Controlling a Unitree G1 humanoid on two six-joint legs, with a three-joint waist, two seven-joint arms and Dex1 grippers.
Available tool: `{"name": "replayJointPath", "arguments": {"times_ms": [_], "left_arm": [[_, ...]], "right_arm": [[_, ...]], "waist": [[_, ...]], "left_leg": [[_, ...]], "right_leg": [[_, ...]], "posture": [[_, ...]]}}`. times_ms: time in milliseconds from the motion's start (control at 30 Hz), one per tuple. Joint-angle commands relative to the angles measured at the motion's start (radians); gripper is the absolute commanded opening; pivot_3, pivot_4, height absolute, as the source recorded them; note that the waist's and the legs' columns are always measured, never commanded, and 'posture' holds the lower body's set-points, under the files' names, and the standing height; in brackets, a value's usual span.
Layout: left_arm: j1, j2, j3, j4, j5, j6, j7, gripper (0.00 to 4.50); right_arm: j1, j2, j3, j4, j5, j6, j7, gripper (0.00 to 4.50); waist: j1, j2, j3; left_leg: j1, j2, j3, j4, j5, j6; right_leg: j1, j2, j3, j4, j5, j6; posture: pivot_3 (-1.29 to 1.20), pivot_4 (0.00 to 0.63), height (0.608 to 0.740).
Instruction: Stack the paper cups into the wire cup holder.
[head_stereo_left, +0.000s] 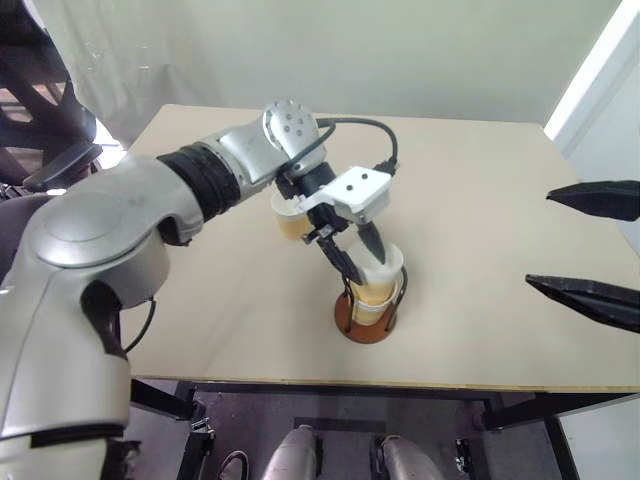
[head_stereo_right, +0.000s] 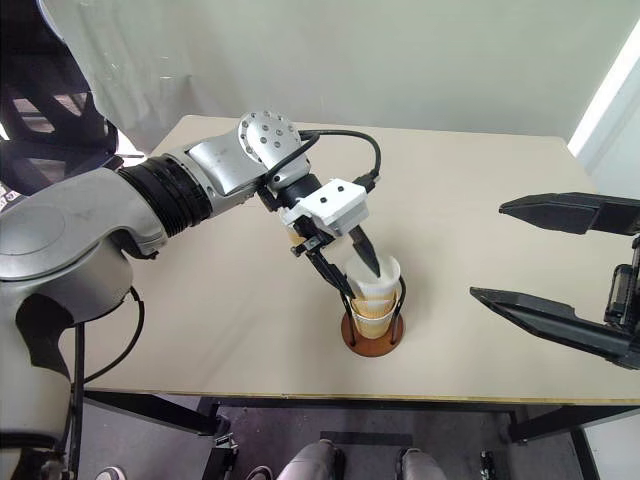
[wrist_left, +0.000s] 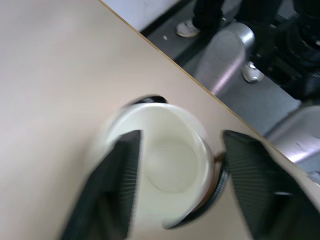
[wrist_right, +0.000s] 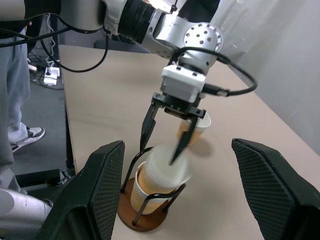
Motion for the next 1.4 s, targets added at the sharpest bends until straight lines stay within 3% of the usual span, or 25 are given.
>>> {"name": "replayJointPath", "arguments": {"times_ms": [33,233,367,500,833,1167,1400], "left_arm": [[0.002,-0.013,0.071,0.040,0.005,-0.006,-0.035,3.89],[0.022,-0.053,0.282,0.258,0.067,0.043,-0.035,3.89],[0.052,-0.112,0.498,0.537,0.260,0.031,-0.011,3.89],[0.123,-0.106,0.616,0.651,0.506,0.058,0.237,3.89],[0.243,-0.083,0.887,0.661,0.866,0.147,0.414,3.89],[0.293,-0.093,1.080,0.649,1.020,0.202,0.306,3.89],[0.328,-0.106,1.114,0.649,1.141,0.207,0.366,3.89]], "right_arm": [[0.001,-0.013,-0.024,0.003,-0.012,-0.024,-0.008,3.51],[0.010,-0.014,-0.015,0.004,-0.029,-0.034,-0.001,3.51],[0.018,-0.010,-0.011,0.007,-0.040,-0.041,0.012,3.51],[0.015,-0.013,0.029,0.022,-0.070,-0.071,0.035,3.51],[-0.017,-0.024,0.156,0.070,-0.156,-0.153,0.106,3.51],[-0.039,-0.043,0.187,0.091,-0.180,-0.151,0.137,3.51],[-0.047,-0.046,0.192,0.088,-0.176,-0.148,0.135,3.51]], "waist": [[0.000,0.000,0.000],[0.000,0.000,0.000],[-0.002,0.001,0.000],[-0.003,0.002,-0.001],[0.001,0.000,-0.001],[-0.005,0.000,-0.001],[-0.006,0.001,-0.001]], "left_leg": [[0.000,0.000,0.000,0.000,0.000,0.000],[0.000,0.000,0.001,0.000,0.000,0.000],[0.000,0.000,0.001,0.000,0.000,0.000],[0.002,0.000,0.004,0.000,0.000,0.001],[0.001,-0.003,0.012,0.001,0.005,-0.001],[0.003,-0.011,0.020,0.001,0.005,0.005],[0.004,-0.010,0.019,0.000,0.003,0.008]], "right_leg": [[0.000,0.000,0.000,0.000,0.000,0.000],[0.000,0.000,0.000,0.000,0.000,0.000],[0.000,0.000,0.002,0.000,-0.001,0.001],[0.000,0.001,0.003,0.000,-0.002,0.002],[-0.002,0.000,0.016,-0.001,-0.004,0.011],[-0.003,-0.001,0.023,-0.001,-0.005,0.017],[-0.003,-0.006,0.025,0.000,-0.005,0.017]], "posture": [[0.00,0.150,0.740],[0.00,0.150,0.740],[0.00,0.150,0.740],[0.00,0.150,0.740],[0.00,0.150,0.740],[0.00,0.150,0.740],[0.00,0.150,0.740]]}}
